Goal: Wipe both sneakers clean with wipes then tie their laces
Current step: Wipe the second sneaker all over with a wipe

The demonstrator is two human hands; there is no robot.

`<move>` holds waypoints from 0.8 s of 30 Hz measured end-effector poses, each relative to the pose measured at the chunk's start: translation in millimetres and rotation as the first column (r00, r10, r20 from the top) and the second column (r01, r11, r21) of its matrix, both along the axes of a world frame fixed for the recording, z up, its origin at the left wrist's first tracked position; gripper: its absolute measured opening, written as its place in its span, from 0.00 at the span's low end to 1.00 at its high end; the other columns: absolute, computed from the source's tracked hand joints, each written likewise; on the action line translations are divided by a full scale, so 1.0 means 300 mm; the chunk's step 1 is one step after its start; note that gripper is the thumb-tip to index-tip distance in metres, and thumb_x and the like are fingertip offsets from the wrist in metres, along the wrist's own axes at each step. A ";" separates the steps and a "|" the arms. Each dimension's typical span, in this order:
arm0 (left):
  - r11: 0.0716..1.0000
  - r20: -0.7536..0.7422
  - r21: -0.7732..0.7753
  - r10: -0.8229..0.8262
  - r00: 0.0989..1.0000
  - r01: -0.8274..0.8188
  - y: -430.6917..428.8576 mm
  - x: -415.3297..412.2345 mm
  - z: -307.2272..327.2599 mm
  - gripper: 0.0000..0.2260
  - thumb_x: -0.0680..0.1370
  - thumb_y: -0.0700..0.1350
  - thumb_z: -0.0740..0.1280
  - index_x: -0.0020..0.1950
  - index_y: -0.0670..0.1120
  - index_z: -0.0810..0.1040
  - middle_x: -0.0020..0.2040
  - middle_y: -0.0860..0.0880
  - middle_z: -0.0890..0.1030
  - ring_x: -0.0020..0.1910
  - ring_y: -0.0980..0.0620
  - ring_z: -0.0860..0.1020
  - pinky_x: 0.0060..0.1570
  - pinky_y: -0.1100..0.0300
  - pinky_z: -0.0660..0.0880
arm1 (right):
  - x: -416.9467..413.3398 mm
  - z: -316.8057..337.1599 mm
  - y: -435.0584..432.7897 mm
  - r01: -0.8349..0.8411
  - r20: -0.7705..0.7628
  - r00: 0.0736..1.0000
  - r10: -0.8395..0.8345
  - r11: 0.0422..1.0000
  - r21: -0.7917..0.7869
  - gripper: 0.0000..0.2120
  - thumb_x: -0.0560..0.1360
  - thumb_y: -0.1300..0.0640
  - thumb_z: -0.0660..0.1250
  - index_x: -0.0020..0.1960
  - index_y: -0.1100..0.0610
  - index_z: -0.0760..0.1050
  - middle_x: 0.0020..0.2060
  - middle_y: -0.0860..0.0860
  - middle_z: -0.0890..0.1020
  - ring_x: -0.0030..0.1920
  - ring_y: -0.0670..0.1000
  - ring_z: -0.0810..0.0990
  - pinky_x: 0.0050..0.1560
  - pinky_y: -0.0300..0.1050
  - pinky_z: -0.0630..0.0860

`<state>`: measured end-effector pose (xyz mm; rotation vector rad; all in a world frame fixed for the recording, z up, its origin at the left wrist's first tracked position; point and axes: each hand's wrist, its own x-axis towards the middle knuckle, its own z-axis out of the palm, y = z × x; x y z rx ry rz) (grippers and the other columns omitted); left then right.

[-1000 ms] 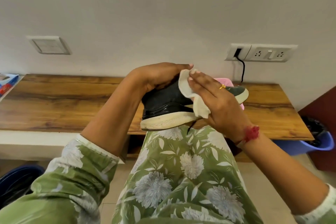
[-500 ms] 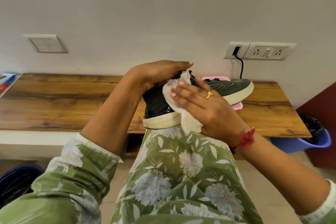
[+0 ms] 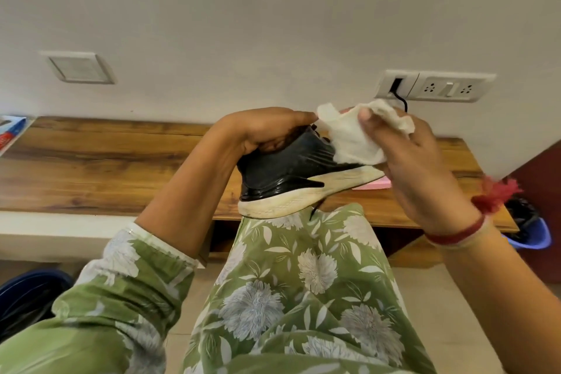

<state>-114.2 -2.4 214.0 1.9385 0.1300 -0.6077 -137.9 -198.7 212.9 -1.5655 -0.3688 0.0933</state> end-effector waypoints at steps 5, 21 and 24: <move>0.999 -0.044 -0.037 0.012 0.999 -0.014 0.002 0.004 -0.004 0.25 0.75 0.65 0.62 0.52 0.41 0.76 0.43 0.43 0.79 0.38 0.44 0.75 0.44 0.57 0.70 | 0.009 0.026 -0.019 -0.296 -0.498 0.779 0.382 0.923 0.246 0.21 0.72 0.57 0.64 0.63 0.64 0.72 0.55 0.60 0.81 0.51 0.57 0.82 0.42 0.49 0.82; 0.969 0.030 -0.092 -0.228 0.973 0.230 0.001 -0.002 -0.024 0.13 0.70 0.55 0.71 0.43 0.45 0.80 0.32 0.50 0.80 0.28 0.56 0.76 0.28 0.66 0.72 | 0.106 -0.088 0.042 0.484 0.571 0.802 -0.175 0.751 -0.449 0.05 0.73 0.56 0.69 0.45 0.54 0.74 0.40 0.42 0.77 0.43 0.43 0.74 0.37 0.37 0.65; 0.969 -0.006 -0.138 -0.206 0.979 0.203 0.001 0.001 -0.027 0.07 0.72 0.48 0.69 0.43 0.44 0.80 0.36 0.49 0.84 0.34 0.53 0.81 0.36 0.63 0.78 | 0.090 -0.077 0.033 0.404 0.523 0.832 -0.184 0.847 -0.345 0.05 0.74 0.55 0.69 0.45 0.53 0.73 0.37 0.40 0.75 0.39 0.40 0.73 0.37 0.29 0.66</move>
